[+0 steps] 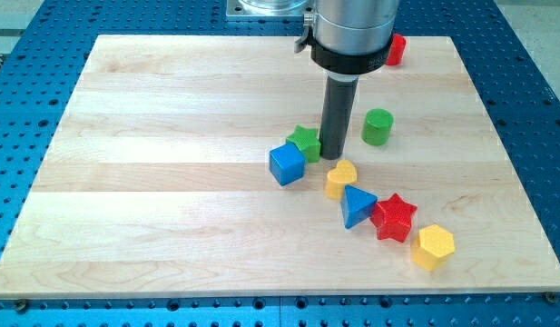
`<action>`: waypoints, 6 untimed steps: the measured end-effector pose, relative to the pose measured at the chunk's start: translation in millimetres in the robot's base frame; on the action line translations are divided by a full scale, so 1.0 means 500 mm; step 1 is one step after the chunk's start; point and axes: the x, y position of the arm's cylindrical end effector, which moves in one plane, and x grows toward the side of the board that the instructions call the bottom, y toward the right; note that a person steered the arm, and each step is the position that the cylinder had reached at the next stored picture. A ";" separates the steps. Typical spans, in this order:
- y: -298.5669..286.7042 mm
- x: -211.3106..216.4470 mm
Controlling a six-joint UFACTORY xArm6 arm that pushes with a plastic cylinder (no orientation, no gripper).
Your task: Bring the green circle below the red circle
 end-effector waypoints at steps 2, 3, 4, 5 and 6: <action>0.193 -0.101; 0.211 -0.182; 0.242 -0.118; 0.270 -0.171; 0.279 -0.195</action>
